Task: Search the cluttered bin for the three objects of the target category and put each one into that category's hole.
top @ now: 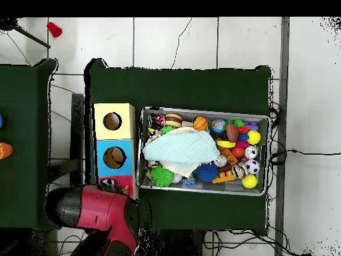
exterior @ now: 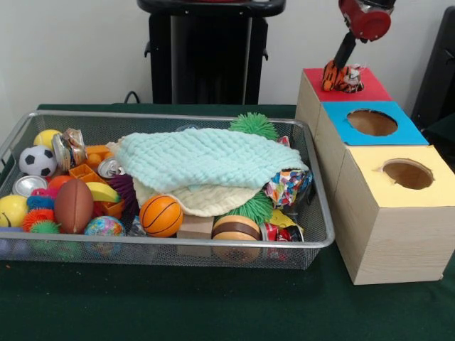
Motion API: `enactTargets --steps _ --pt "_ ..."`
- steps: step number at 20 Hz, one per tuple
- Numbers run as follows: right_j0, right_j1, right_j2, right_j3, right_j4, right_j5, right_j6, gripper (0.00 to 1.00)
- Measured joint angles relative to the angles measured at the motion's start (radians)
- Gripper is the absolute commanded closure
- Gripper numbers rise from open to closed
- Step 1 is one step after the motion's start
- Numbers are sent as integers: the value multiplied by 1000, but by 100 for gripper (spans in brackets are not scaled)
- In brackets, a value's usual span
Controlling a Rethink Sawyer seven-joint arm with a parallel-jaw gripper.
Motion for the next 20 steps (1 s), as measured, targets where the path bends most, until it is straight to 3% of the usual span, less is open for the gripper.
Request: enactTargets --steps 5,14,20 --pt "-23 11 7 13 2 -8 0 100" --pt "-149 36 103 81 30 -170 0 100" --pt "-170 28 129 95 37 -190 0 100"
